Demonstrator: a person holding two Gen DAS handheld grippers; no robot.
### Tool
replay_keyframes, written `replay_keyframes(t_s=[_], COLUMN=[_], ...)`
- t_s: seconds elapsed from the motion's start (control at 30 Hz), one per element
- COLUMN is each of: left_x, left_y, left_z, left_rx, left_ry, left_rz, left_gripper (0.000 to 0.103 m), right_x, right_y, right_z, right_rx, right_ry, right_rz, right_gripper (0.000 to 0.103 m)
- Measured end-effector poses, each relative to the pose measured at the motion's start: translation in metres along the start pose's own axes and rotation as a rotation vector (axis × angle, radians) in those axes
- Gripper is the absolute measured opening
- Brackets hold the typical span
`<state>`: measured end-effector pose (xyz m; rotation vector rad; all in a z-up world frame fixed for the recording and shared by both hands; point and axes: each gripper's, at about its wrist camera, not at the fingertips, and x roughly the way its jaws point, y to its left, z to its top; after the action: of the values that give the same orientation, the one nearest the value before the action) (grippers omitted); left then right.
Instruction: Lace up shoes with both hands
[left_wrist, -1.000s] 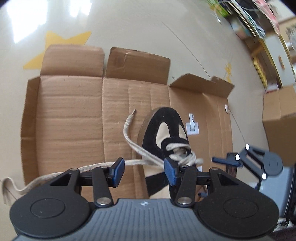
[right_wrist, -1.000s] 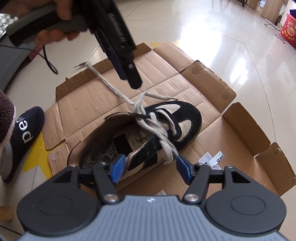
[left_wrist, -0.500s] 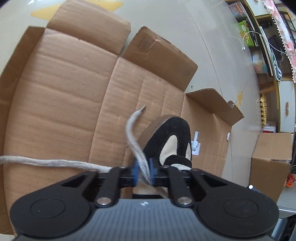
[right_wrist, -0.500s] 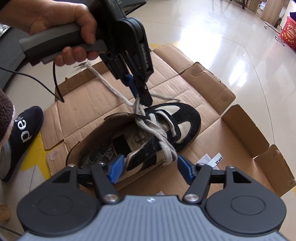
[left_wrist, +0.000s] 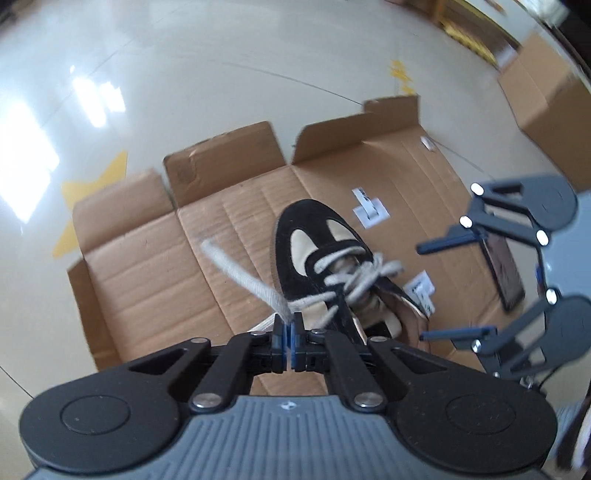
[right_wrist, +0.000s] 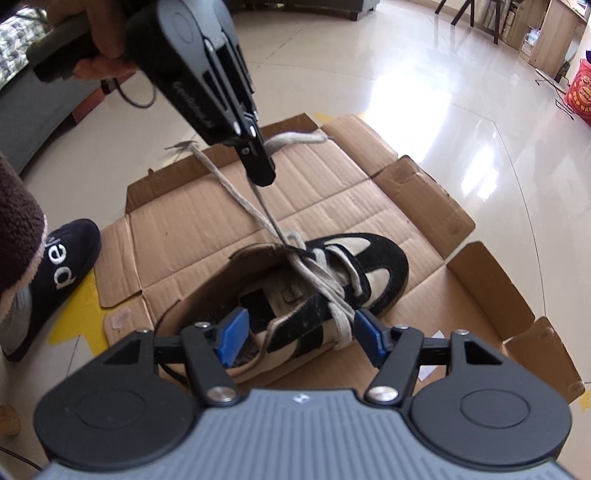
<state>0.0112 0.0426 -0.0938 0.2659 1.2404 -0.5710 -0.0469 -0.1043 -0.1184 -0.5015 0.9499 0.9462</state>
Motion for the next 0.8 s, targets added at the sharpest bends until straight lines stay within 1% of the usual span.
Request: replay_keyframes(t_s=[0.03,0.1,0.13,0.17,0.27,0.37,0.47,0.57,0.63,0.67,0.7,0.73,0.77,0.8], left_x=[-0.005,-0.014,-0.018,-0.022,-0.038,-0.052,-0.070,-0.075,-0.073,-0.069,-0.063,-0.058,-0.056,-0.052], left_y=[-0.005,-0.011,-0.013,-0.015,-0.017,-0.016,-0.006,0.001,0.005,0.007,0.010,0.012,0.014,0.017], left_z=[0.000,0.000,-0.001,-0.001,-0.006,-0.010,-0.014,-0.014,-0.012,-0.012,-0.011,-0.011,-0.011,-0.011], left_rx=[0.034,0.082,0.098,0.114,0.163,0.187,0.156,0.080,0.008,-0.035,-0.084,-0.126,-0.149,-0.188], left_ry=[0.001,0.009,0.014,0.019,0.043,0.050,0.066,0.071,0.070,0.074,0.075,0.076,0.076,0.072], left_rz=[0.014,0.034,0.042,0.049,0.086,0.128,0.151,0.098,0.057,0.030,0.003,-0.021,-0.031,-0.046], left_gripper=[0.001,0.000,0.000,0.000,0.000,0.000,0.000,0.000,0.003,0.006,0.019,0.031,0.049,0.052], right_x=[0.000,0.002,0.004,0.007,0.008,0.008,0.008,0.007,0.007,0.007,0.007,0.006,0.006,0.006], right_y=[0.001,-0.002,-0.003,-0.004,-0.007,-0.006,-0.005,-0.005,-0.004,-0.004,-0.004,-0.003,-0.003,-0.003], right_z=[0.001,0.001,0.001,0.000,-0.001,0.001,0.003,0.004,0.006,0.006,0.006,0.006,0.006,0.006], right_rx=[-0.001,0.014,0.025,0.034,0.060,0.064,0.068,0.073,0.076,0.077,0.075,0.074,0.072,0.070], right_ry=[-0.003,0.006,0.019,0.028,0.023,0.021,0.019,0.018,0.016,0.016,0.009,0.003,-0.003,-0.009], right_rz=[0.009,0.024,0.023,0.021,0.032,0.027,0.022,0.016,0.013,0.011,0.009,0.007,0.005,0.003], right_gripper=[0.054,0.024,0.019,0.015,0.015,0.015,0.015,0.018,0.022,0.026,0.030,0.031,0.031,0.030])
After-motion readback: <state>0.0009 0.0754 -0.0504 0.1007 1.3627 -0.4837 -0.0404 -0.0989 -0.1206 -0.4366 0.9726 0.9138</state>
